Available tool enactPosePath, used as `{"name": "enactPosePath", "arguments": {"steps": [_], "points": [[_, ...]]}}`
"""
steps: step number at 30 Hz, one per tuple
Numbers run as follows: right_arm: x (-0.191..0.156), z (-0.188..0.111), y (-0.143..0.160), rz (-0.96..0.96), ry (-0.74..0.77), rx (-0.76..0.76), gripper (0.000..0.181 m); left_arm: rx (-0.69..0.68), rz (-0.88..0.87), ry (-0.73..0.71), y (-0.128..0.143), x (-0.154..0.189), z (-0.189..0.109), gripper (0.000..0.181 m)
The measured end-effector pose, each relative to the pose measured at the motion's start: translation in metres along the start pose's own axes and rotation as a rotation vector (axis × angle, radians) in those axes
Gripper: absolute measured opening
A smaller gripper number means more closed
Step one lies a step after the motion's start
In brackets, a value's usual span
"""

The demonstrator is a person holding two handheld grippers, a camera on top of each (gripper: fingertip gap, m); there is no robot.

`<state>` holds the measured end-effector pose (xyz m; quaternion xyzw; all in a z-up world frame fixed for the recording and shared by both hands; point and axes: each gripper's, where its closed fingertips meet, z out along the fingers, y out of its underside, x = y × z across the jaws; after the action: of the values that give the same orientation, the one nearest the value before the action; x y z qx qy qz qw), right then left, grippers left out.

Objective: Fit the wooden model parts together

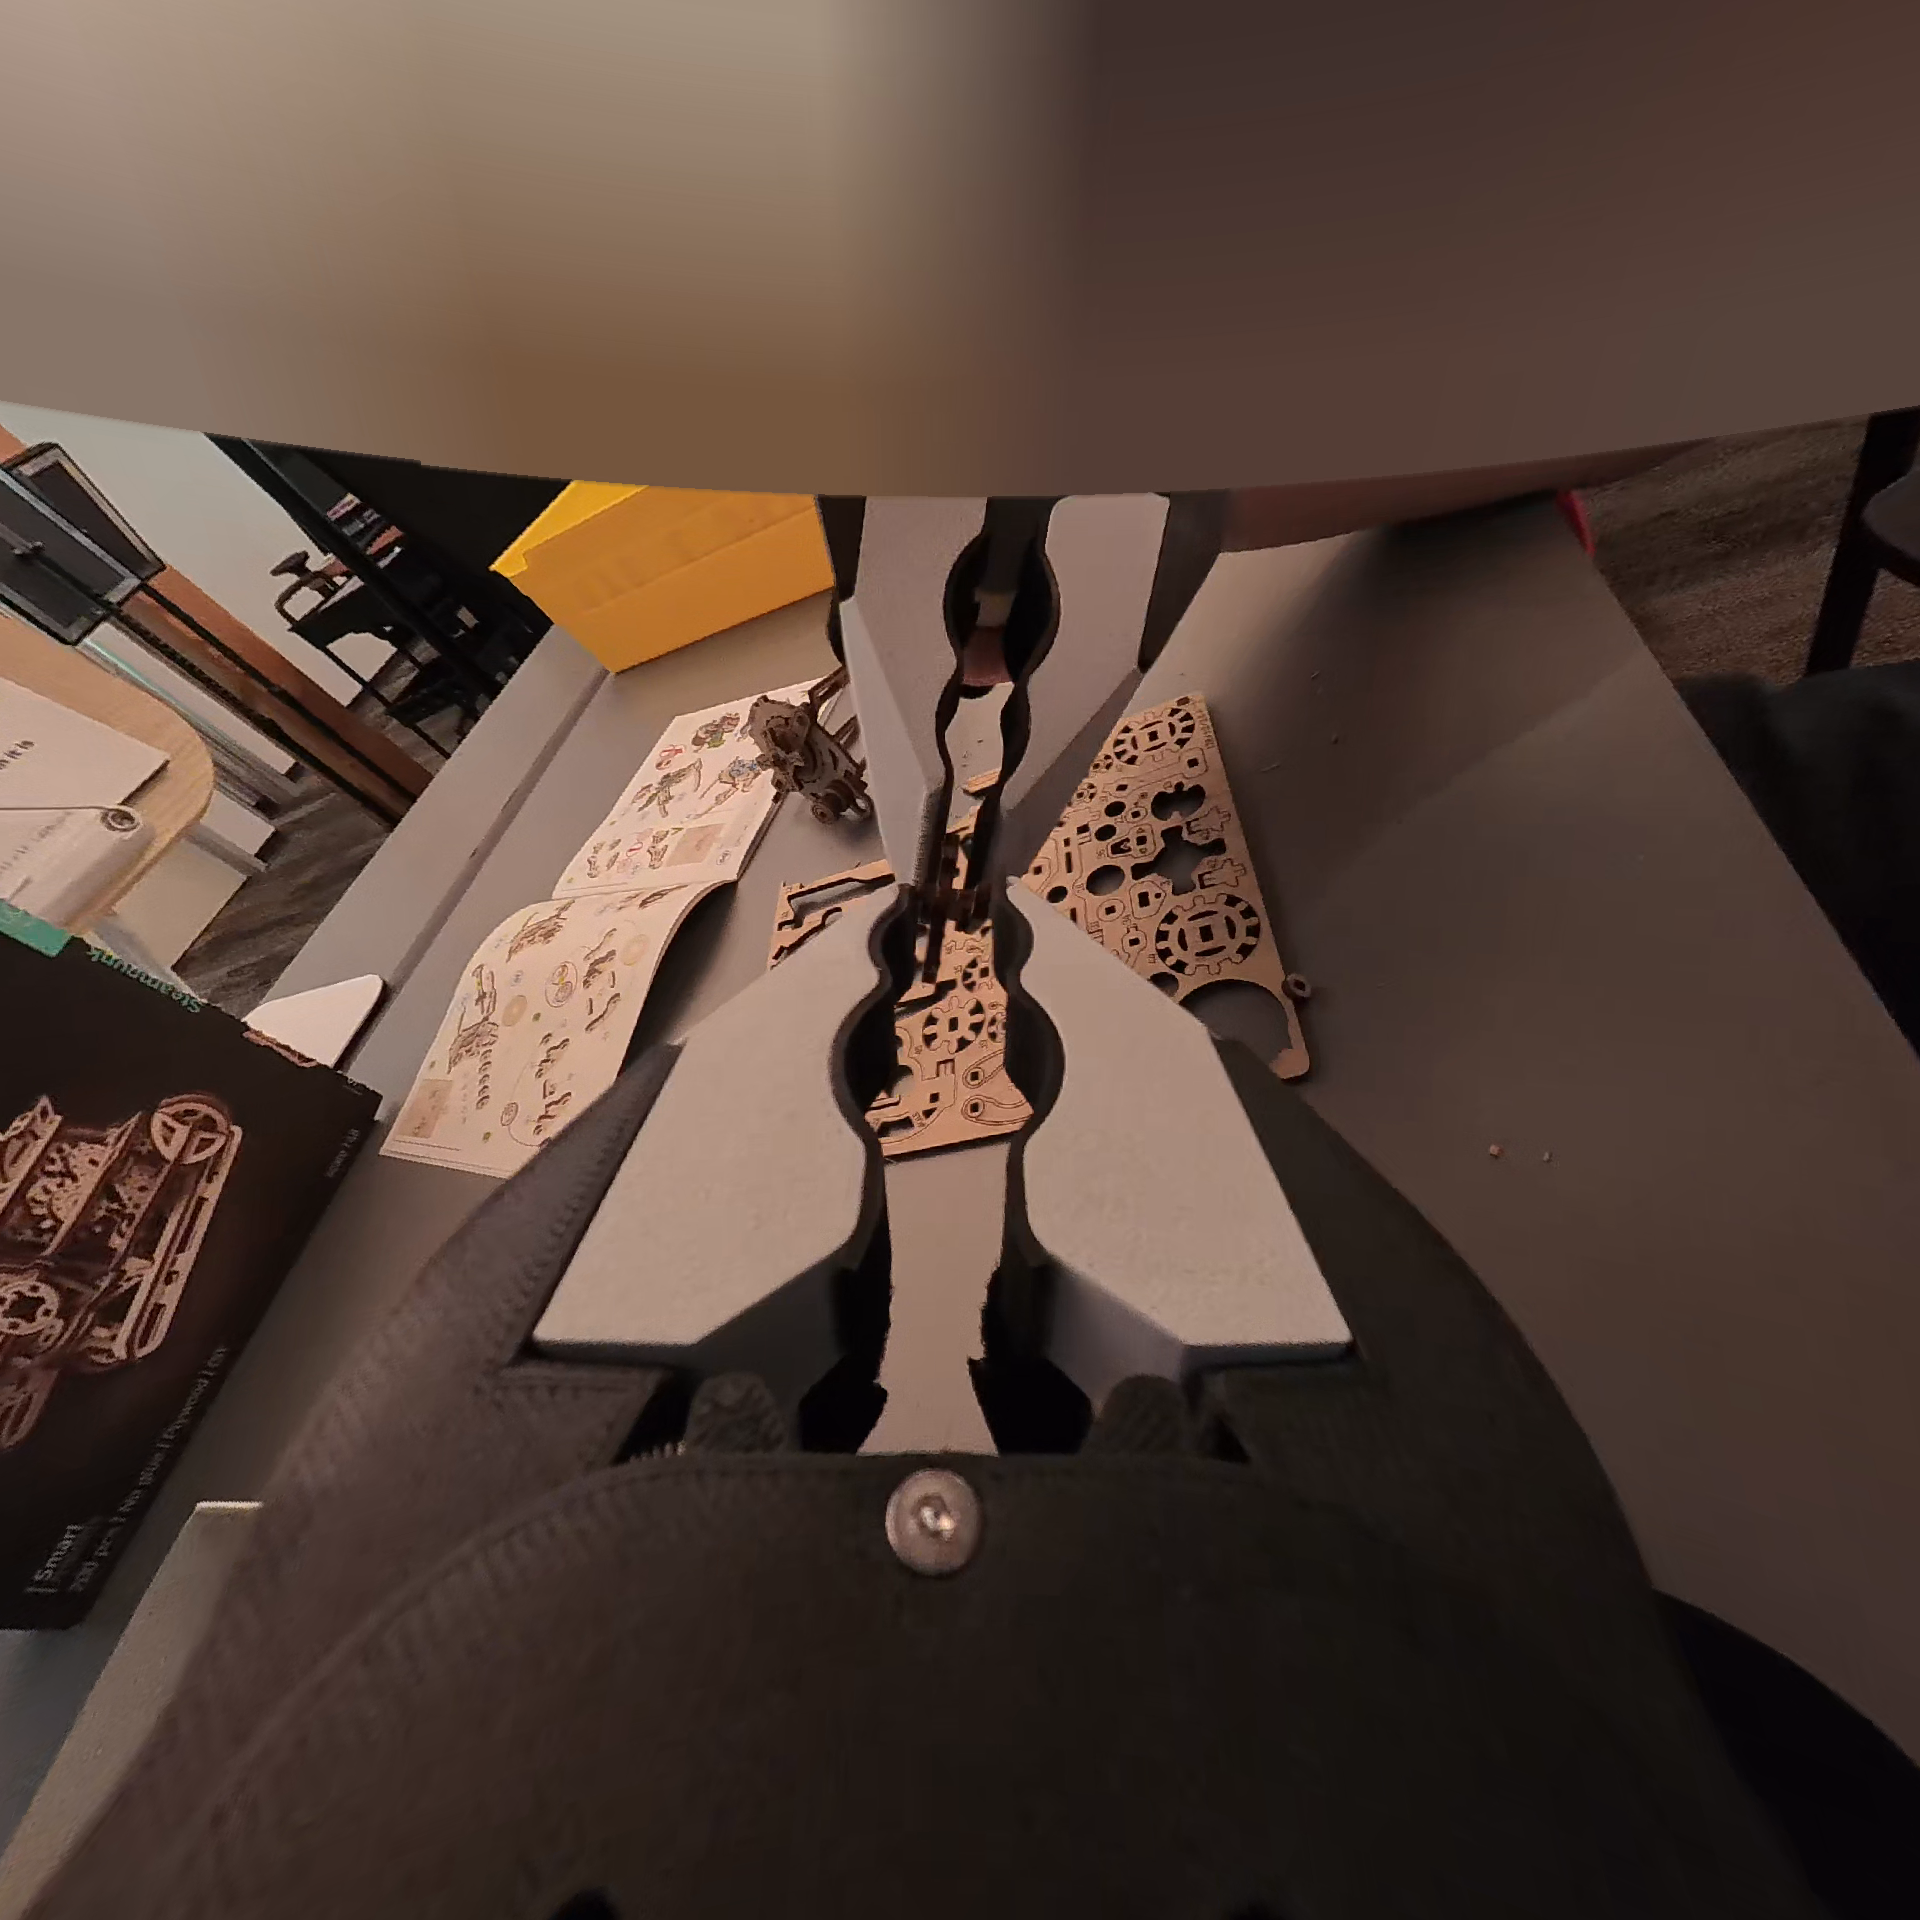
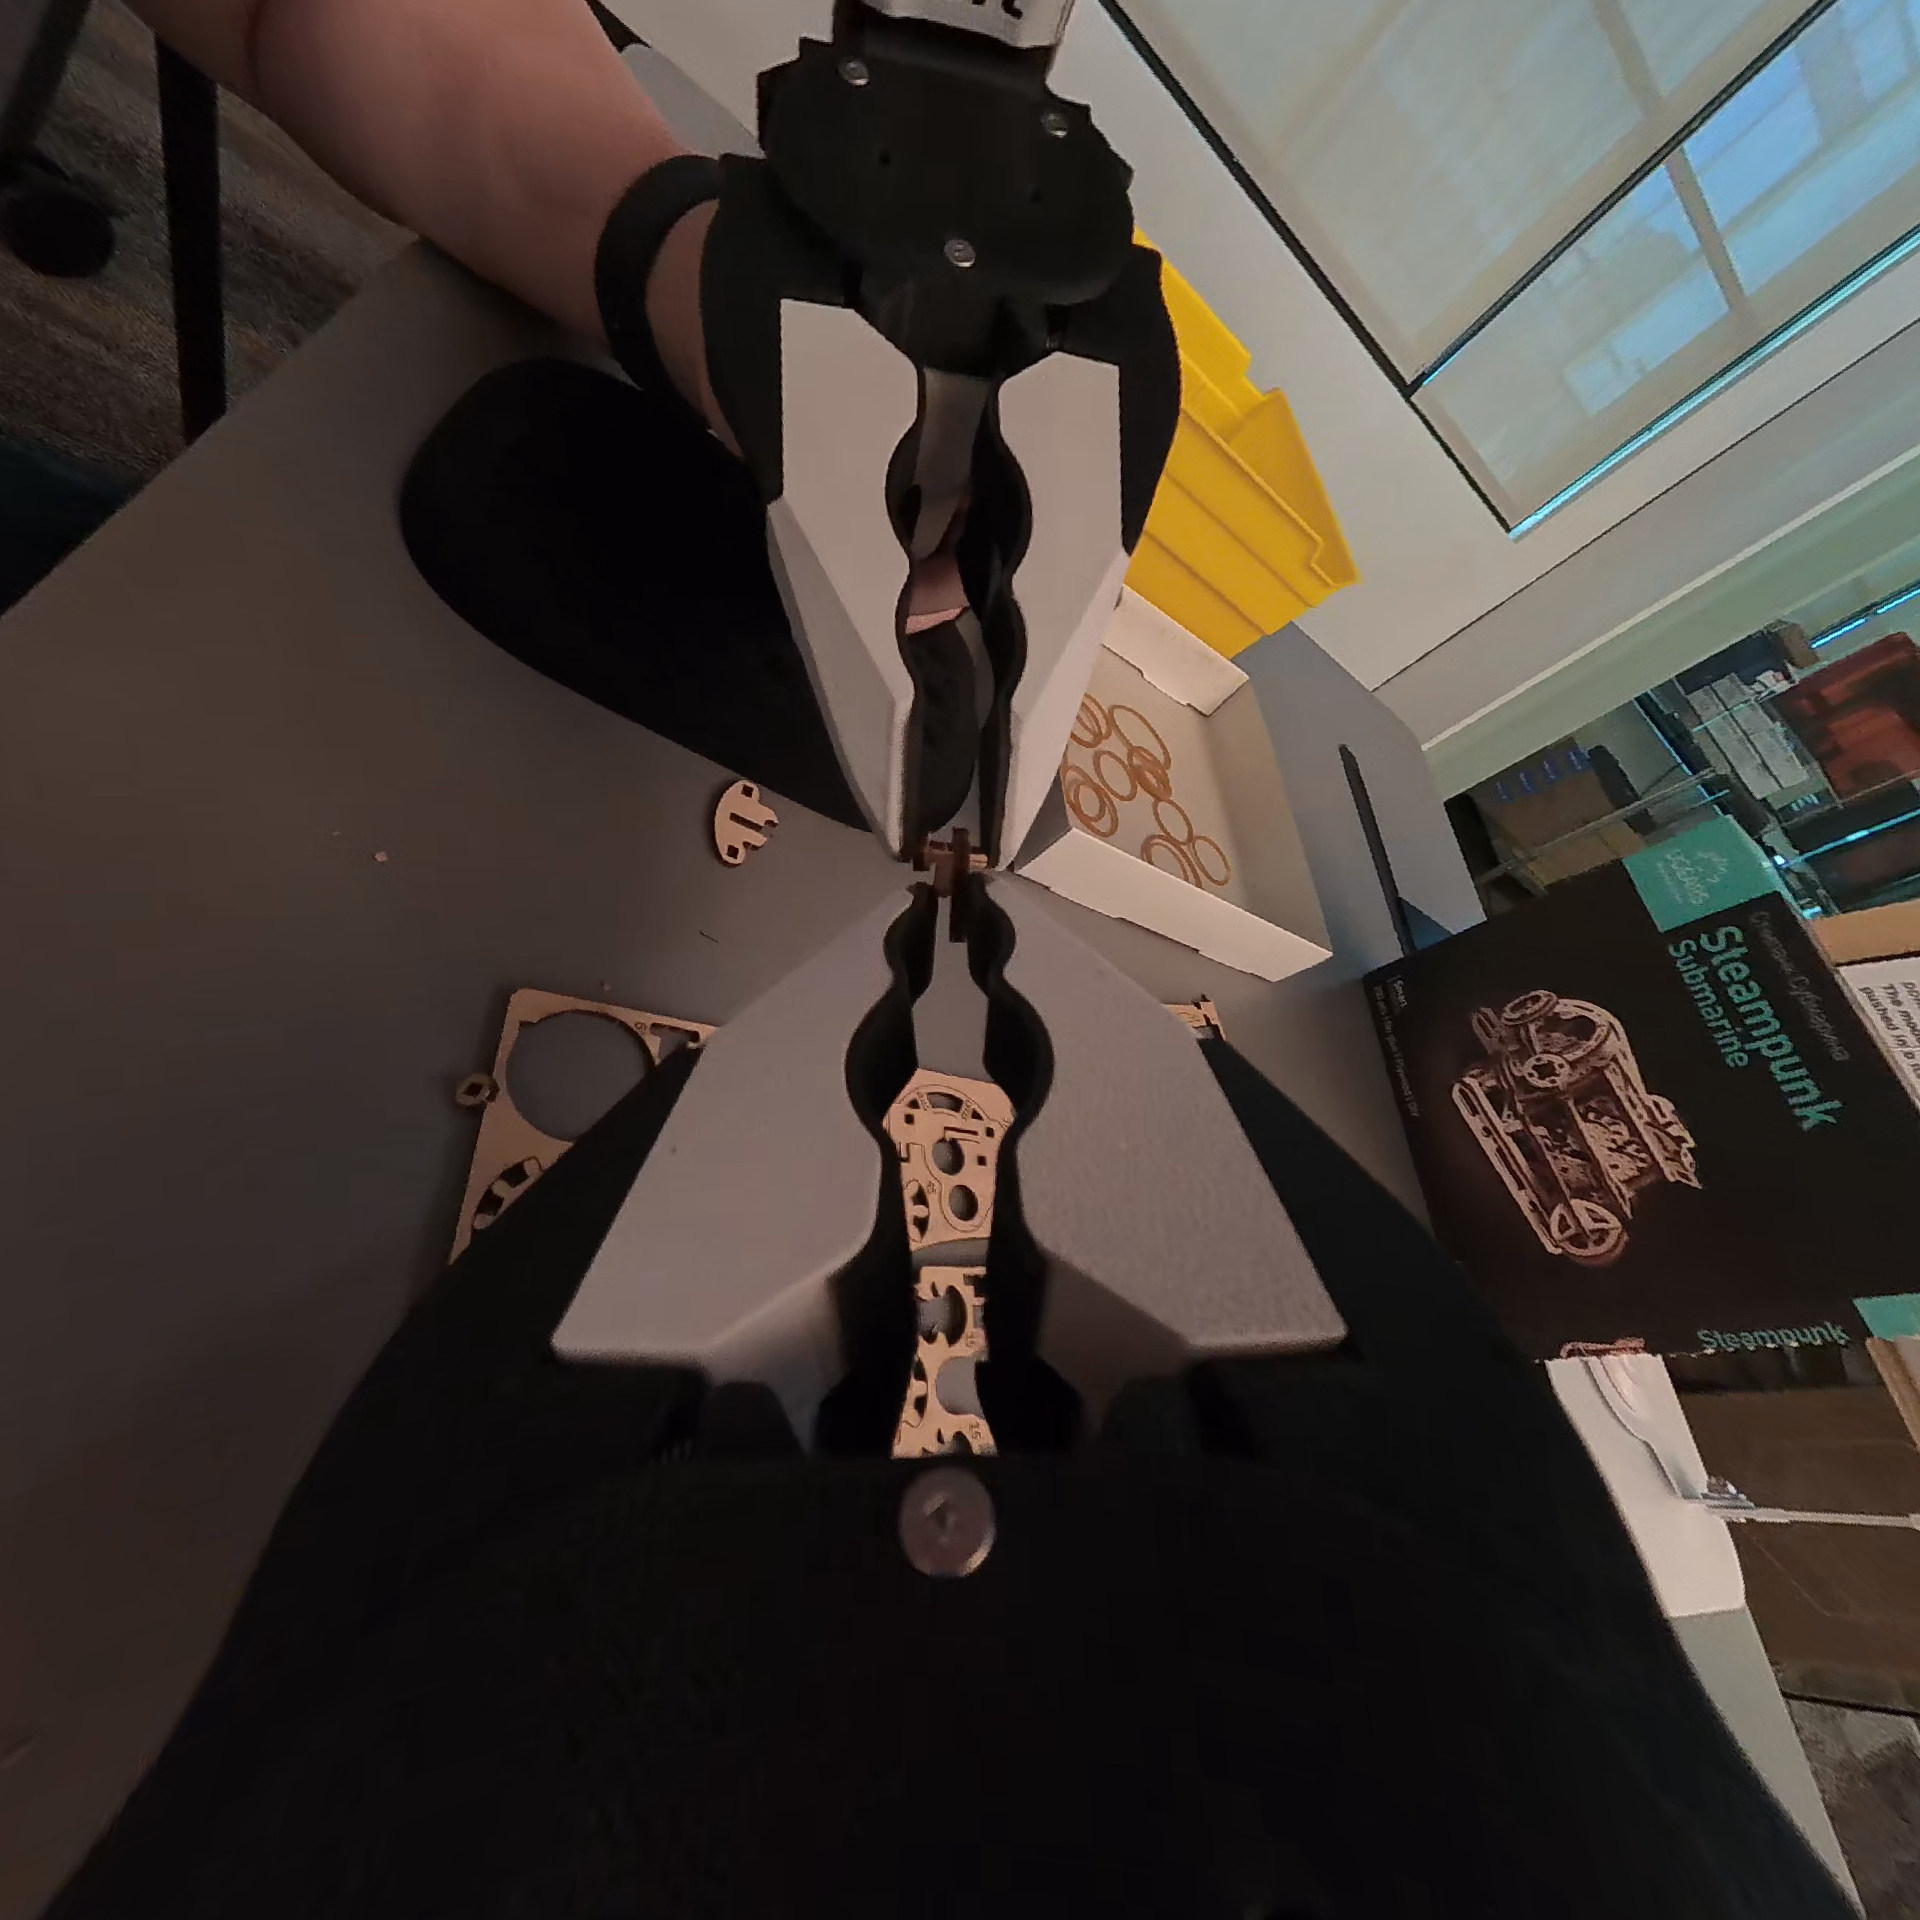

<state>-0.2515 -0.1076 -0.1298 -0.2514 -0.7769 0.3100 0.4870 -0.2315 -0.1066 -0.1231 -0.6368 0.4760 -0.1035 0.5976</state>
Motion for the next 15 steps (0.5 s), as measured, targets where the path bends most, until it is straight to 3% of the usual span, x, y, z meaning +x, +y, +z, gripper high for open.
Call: {"name": "enactPosePath", "arguments": {"steps": [15], "points": [[-0.0005,0.002,0.0012,0.003,0.004,0.009,0.004,0.006,-0.079,0.025,0.0013,-0.0005,0.0002,0.011]]}}
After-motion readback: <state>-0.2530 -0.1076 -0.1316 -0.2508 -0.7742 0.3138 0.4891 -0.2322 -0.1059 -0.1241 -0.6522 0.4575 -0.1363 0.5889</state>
